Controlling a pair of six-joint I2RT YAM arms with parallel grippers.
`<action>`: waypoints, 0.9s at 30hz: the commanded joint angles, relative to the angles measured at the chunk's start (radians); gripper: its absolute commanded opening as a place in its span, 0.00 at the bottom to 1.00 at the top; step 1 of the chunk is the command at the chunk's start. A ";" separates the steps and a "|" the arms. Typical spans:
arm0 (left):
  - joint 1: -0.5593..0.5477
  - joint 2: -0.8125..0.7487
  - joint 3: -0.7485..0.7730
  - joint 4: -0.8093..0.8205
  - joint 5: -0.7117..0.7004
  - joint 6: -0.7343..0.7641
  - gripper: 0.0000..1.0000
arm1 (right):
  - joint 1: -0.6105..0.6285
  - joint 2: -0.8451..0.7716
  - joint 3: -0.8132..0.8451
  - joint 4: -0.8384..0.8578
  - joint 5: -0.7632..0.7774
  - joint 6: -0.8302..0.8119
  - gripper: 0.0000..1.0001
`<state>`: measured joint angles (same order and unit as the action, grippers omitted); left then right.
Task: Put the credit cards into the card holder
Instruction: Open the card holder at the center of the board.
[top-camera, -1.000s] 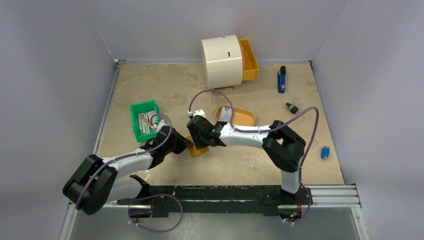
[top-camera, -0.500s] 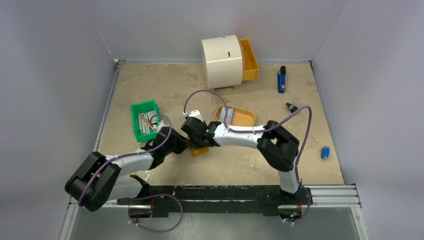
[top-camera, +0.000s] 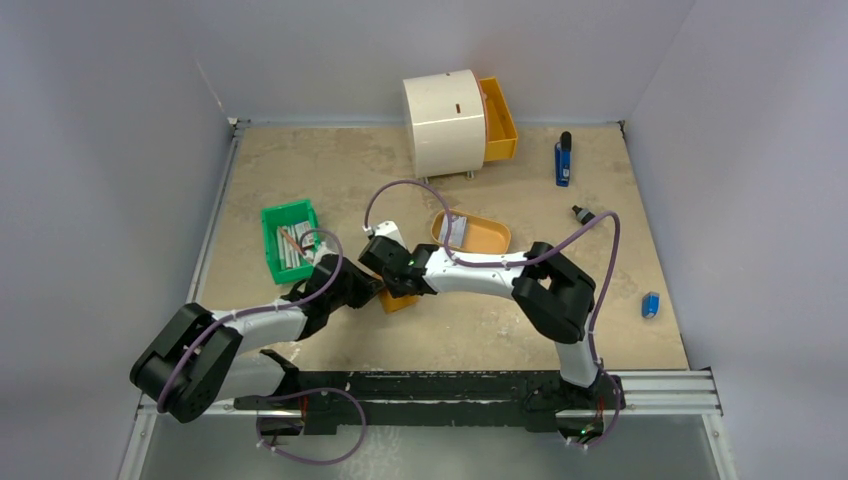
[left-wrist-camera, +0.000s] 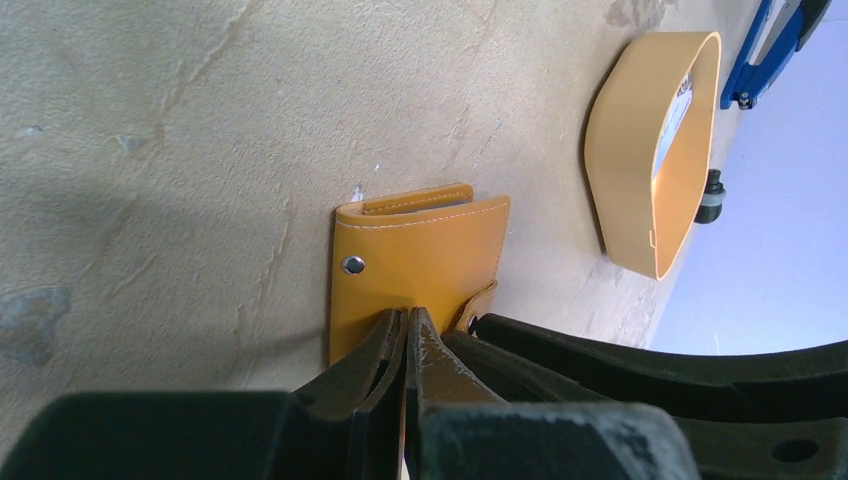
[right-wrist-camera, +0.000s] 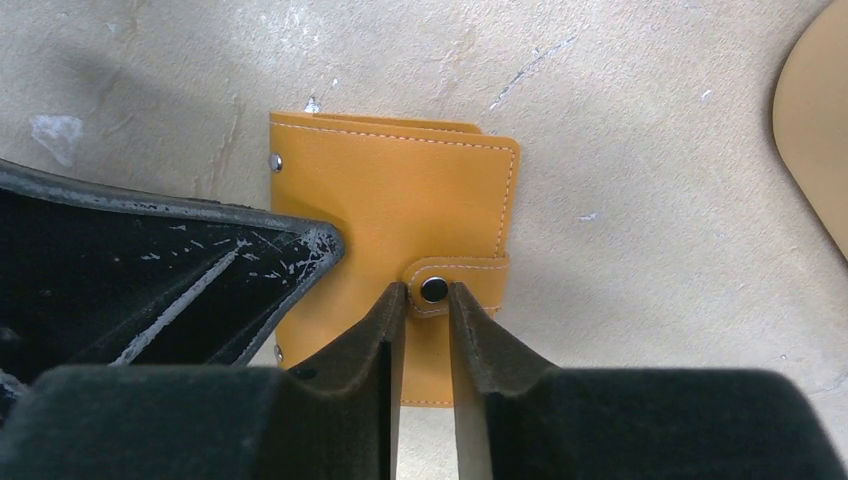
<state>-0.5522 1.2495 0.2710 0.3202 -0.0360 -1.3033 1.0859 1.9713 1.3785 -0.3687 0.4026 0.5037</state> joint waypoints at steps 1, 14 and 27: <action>0.005 0.026 -0.029 -0.051 -0.021 -0.002 0.00 | -0.006 0.013 0.017 -0.081 0.051 -0.013 0.19; 0.005 0.063 -0.022 -0.060 -0.026 0.000 0.00 | -0.025 -0.070 -0.010 -0.117 0.061 0.067 0.00; 0.000 -0.071 0.106 -0.201 0.031 0.151 0.40 | -0.095 -0.493 -0.307 0.022 -0.131 0.122 0.00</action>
<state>-0.5518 1.2461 0.3107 0.2398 -0.0143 -1.2442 0.9848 1.6047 1.1038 -0.3851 0.3199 0.6098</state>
